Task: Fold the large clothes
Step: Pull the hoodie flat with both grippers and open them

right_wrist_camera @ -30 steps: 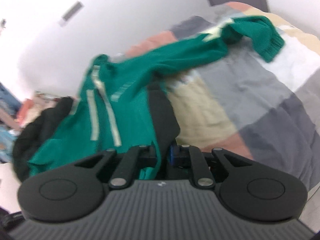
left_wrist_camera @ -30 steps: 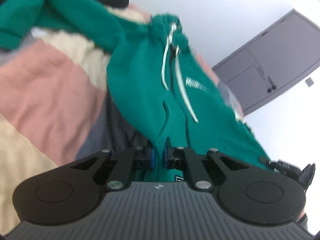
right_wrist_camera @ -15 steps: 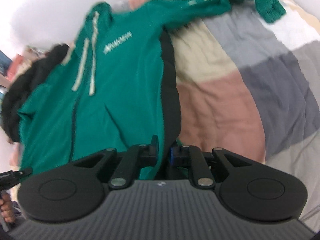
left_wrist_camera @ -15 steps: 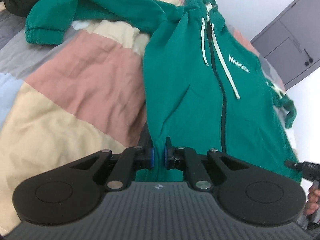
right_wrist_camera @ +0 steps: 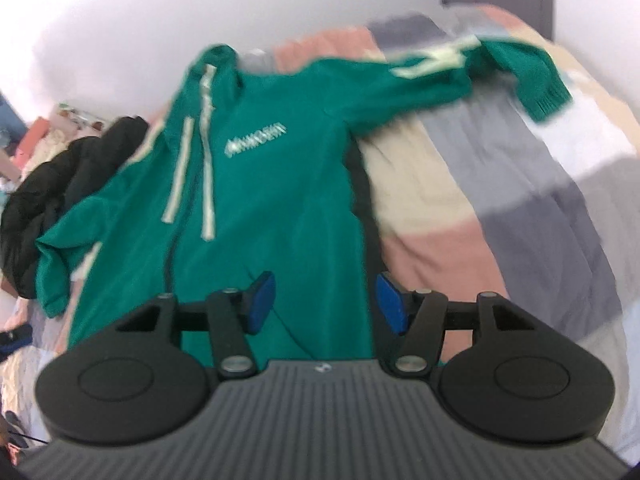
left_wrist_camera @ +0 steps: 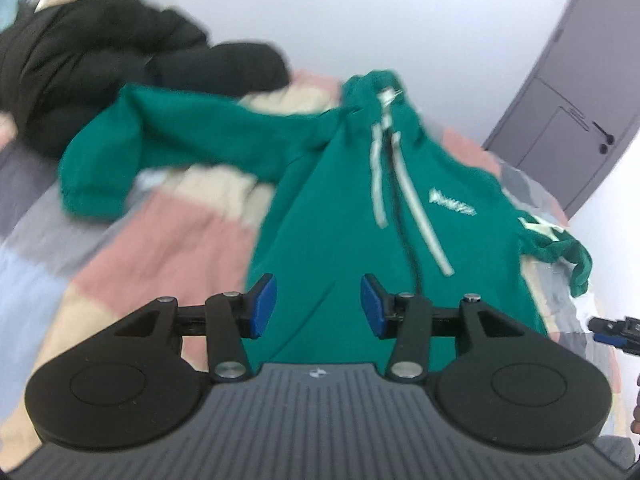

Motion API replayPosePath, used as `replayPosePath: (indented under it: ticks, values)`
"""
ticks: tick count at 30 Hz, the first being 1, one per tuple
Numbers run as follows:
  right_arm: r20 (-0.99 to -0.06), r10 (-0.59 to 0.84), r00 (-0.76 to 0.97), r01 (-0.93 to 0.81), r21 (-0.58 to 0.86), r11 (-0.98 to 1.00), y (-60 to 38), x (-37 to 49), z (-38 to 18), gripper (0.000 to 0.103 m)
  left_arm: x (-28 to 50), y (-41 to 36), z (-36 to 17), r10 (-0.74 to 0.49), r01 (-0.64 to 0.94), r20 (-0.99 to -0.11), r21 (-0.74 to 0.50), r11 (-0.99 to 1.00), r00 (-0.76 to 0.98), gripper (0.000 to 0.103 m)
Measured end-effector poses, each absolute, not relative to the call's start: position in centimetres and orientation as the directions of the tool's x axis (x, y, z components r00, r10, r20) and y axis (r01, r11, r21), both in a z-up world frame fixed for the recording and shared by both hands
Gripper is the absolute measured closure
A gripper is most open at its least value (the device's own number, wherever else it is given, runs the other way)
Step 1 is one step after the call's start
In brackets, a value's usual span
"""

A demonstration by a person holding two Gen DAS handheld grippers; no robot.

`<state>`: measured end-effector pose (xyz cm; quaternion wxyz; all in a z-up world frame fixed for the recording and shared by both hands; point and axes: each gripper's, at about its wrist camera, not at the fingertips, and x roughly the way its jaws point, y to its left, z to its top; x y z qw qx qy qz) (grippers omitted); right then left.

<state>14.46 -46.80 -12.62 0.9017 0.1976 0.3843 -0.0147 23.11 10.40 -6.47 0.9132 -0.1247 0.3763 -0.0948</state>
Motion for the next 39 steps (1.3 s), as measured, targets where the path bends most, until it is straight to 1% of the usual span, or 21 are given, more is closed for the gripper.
replayPosePath:
  ticks: [3,6,9,11,14,18,20,23,25,28,30,33,37,39]
  values:
    - [-0.668,0.145,0.730,0.134,0.348,0.928,-44.5,16.1,-12.5,0.044,24.2,6.9,-6.1,-0.297,0.131,-0.644,-0.293,0.947,0.706,0.050]
    - [-0.643,0.186,0.743,0.100,0.382,0.919,-42.4,18.1,-12.9,0.045,25.3,3.5,-5.6,-0.332,0.177,-0.620,-0.299,0.938,0.711,0.050]
    - [-0.630,0.213,0.747,0.077,0.400,0.913,-41.1,19.8,-13.7,0.045,26.2,0.5,-5.8,-0.348,0.226,-0.603,-0.272,0.936,0.718,0.050]
    - [-0.621,0.208,0.755,0.057,0.379,0.923,-40.2,20.7,-14.2,0.045,26.7,-1.0,-6.4,-0.346,0.246,-0.600,-0.245,0.938,0.721,0.050]
    - [-0.611,0.173,0.773,0.036,0.314,0.949,-38.8,21.6,-15.2,0.045,27.4,-2.4,-8.2,-0.330,0.255,-0.610,-0.210,0.944,0.720,0.050]
    - [-0.588,0.138,0.797,0.022,0.257,0.966,-38.7,22.3,-17.5,0.045,29.6,-3.1,-12.2,-0.295,0.245,-0.640,-0.168,0.955,0.710,0.050]
    - [-0.597,0.132,0.791,0.020,0.241,0.970,-38.6,22.9,-19.1,0.045,30.8,-3.2,-14.0,-0.284,0.241,-0.651,-0.157,0.958,0.704,0.050]
    - [-0.616,0.121,0.778,0.023,0.220,0.975,-38.1,24.1,-21.3,0.045,32.0,-3.4,-16.0,-0.238,0.237,-0.656,-0.093,0.967,0.716,0.050]
    - [-0.627,0.110,0.771,0.033,0.212,0.977,-38.0,25.1,-22.3,0.045,32.9,-3.4,-17.1,-0.224,0.237,-0.661,-0.072,0.969,0.716,0.050]
    - [-0.620,0.107,0.777,0.035,0.212,0.977,-38.1,26.6,-23.2,0.046,34.4,-2.7,-19.0,-0.235,0.228,-0.686,-0.103,0.968,0.689,0.050]
    - [-0.646,0.091,0.758,0.049,0.195,0.980,-38.3,27.6,-24.2,0.046,35.1,-2.6,-20.2,-0.236,0.225,-0.702,-0.110,0.968,0.672,0.050]
    - [-0.663,0.115,0.740,0.068,0.244,0.967,-39.0,28.2,-25.3,0.046,35.9,-2.1,-21.3,-0.253,0.214,-0.712,-0.146,0.966,0.655,0.050]
    - [-0.631,0.143,0.762,0.069,0.299,0.952,-39.7,27.9,-24.7,0.046,35.9,-1.5,-21.6,-0.272,0.208,-0.699,-0.179,0.962,0.662,0.050]
    - [-0.596,0.158,0.787,0.063,0.334,0.941,-40.4,27.4,-23.7,0.046,35.5,-1.3,-21.6,-0.282,0.204,-0.694,-0.195,0.959,0.662,0.050]
